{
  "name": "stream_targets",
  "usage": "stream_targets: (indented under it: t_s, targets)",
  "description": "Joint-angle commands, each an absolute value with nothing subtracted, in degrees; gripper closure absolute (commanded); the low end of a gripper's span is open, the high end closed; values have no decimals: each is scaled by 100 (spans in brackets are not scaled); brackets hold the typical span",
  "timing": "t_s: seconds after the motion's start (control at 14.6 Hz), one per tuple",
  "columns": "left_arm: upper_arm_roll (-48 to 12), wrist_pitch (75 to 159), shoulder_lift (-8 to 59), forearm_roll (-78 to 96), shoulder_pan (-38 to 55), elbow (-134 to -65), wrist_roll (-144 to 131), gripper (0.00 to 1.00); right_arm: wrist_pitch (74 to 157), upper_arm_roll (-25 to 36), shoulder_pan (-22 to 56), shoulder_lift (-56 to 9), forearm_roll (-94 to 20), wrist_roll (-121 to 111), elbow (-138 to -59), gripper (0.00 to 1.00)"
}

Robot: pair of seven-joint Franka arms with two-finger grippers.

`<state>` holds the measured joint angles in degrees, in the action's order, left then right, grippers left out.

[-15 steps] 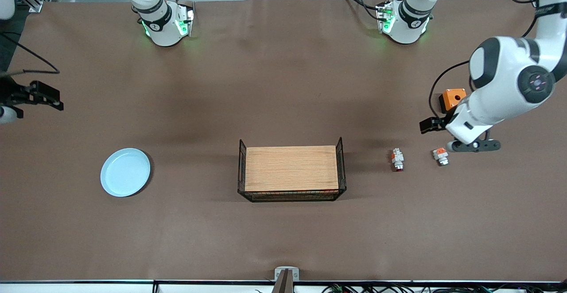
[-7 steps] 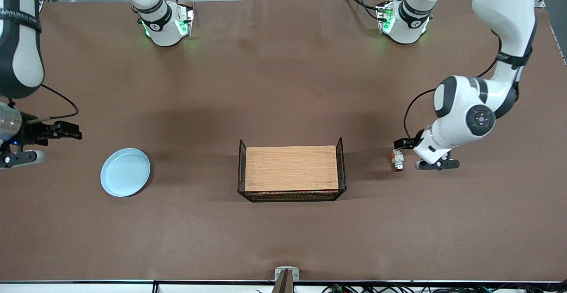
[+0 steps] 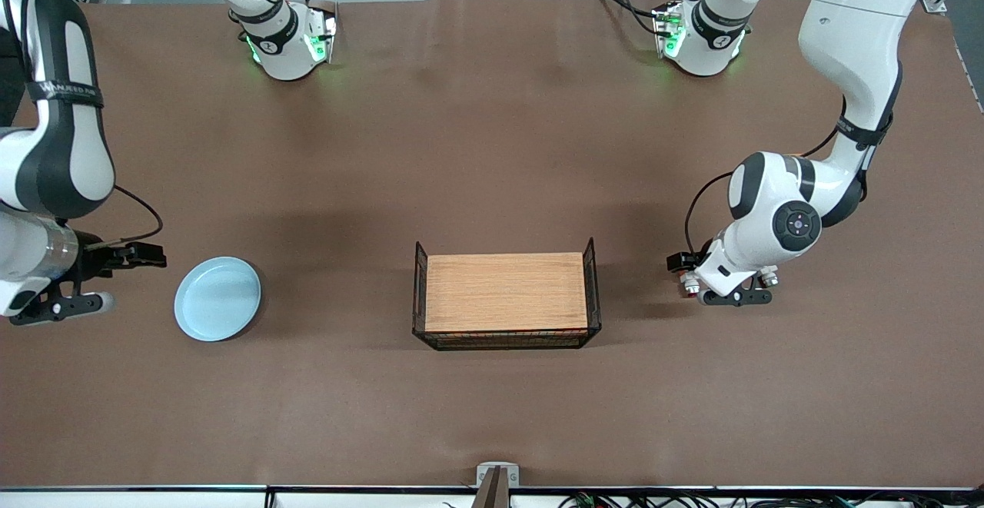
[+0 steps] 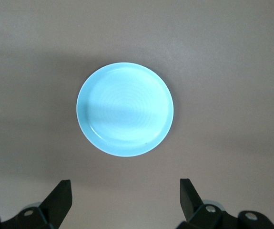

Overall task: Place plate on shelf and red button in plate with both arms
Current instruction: 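Grasp the plate rim with the right gripper while the left gripper grasps the button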

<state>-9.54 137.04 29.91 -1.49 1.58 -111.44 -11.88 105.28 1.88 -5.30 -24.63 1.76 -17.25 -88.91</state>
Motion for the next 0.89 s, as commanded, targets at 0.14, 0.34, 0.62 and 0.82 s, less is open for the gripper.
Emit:
stream_targets:
  t_s: [0.14,0.34,0.62,0.82]
  targets:
    - [-958,13860,3269,-299,185,-10934,-1608,16,11239,141,-527,-3197,272,-1766,-8789,0]
    - [-958,13852,3313,-299,176,-10951,-1617,43,11451,141,-563,-3313,272,-1767,-8780,0]
    - [-958,13825,3313,-299,176,-10978,-1687,63,12066,141,-572,-3586,281,-1836,-8780,0]
    - [-958,13790,3287,-299,167,-10960,-1793,71,12820,132,-606,-3752,413,-3405,-8780,0]
